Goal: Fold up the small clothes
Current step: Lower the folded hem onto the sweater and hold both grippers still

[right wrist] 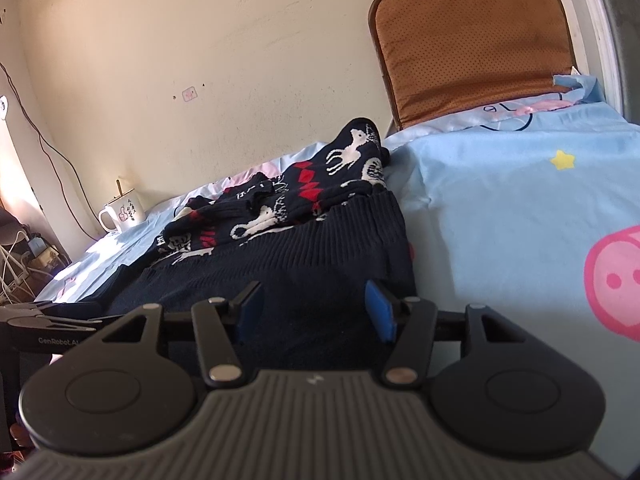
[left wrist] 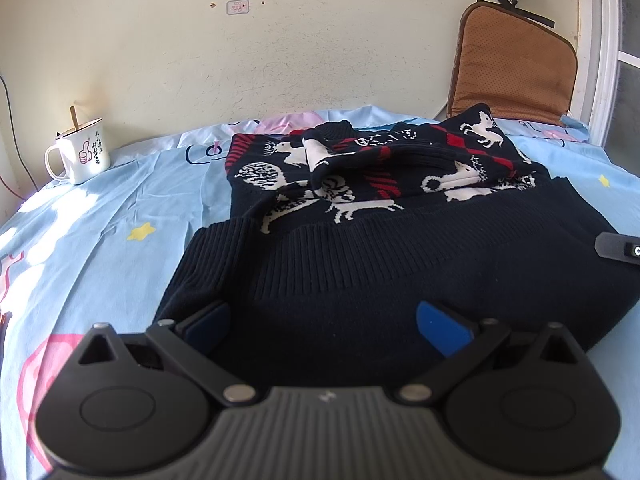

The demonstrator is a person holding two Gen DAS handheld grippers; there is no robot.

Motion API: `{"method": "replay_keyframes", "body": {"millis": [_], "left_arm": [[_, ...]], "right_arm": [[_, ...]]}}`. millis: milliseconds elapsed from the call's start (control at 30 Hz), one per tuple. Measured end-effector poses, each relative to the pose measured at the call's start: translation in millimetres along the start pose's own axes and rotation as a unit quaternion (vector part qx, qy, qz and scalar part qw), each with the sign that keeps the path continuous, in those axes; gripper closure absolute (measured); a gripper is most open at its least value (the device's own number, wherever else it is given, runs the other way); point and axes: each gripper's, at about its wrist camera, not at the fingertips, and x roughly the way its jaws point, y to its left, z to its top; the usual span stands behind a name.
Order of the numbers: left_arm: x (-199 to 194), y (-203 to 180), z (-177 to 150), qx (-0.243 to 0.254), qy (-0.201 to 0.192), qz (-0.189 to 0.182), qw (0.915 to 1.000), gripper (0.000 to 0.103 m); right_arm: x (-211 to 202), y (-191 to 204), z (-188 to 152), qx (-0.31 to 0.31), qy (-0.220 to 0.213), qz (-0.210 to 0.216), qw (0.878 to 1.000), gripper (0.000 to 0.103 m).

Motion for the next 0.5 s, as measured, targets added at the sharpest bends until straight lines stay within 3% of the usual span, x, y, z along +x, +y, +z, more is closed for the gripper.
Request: {"method": "replay_keyframes", "body": {"millis": [300, 500], "left_arm": [[-0.3, -0.7, -0.2, 0.002, 0.0, 0.001, 1.0, 0.0], [-1.1, -1.5, -1.0, 0.008, -0.002, 0.003, 1.0, 0.0]], "right_arm": [[0.1, 2.1, -0.4, -0.005, 0.001, -0.004, 1.0, 0.044], [-0.7, 13.9, -4.9, -0.041, 0.01, -0.031, 0.999, 0.043]]}}
